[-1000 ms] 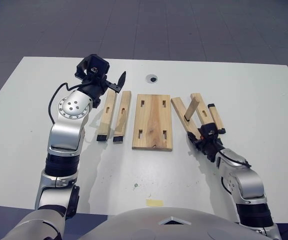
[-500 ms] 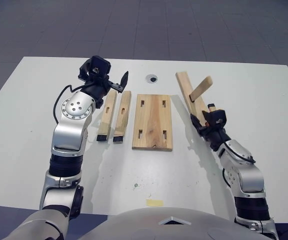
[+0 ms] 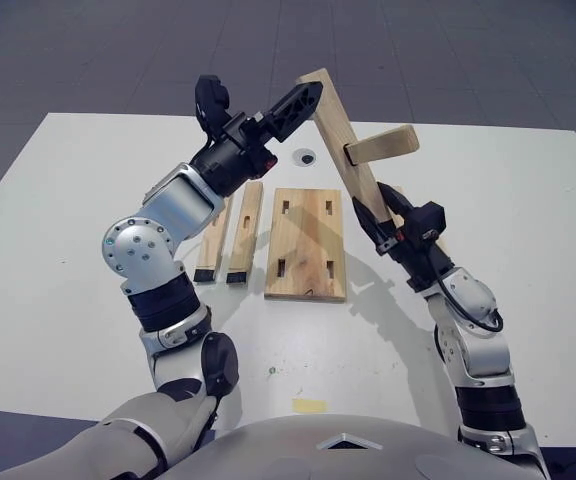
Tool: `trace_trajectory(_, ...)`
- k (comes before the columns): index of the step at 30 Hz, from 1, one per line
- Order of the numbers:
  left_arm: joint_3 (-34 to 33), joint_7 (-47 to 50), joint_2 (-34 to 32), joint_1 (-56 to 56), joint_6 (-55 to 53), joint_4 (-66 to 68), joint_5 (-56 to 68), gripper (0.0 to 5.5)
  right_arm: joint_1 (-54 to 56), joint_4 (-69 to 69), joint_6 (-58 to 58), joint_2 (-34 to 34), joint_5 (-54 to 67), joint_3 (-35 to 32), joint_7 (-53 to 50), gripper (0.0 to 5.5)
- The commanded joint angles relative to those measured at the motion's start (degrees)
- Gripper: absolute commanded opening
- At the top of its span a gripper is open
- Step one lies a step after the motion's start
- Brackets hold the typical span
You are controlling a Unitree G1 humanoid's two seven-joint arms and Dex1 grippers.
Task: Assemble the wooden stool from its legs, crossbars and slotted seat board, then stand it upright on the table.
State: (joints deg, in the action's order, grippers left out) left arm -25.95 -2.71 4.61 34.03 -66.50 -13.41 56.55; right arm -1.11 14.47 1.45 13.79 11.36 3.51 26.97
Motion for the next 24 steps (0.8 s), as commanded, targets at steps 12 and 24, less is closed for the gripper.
trace_trajectory(12,-0.31,11.3,-1.62,2.5,2.05,1.47,10.97,3.84,1.34,3.59,-3.82,-0.75,7.91,3.42,5.78,2.03)
trace_trajectory(24,2.94,14.45,-5.43,2.29,3.62,1.51,17.74,1.67,0.09,4.44,-4.7,-0.77,8.13,4.31,6.22,2.03)
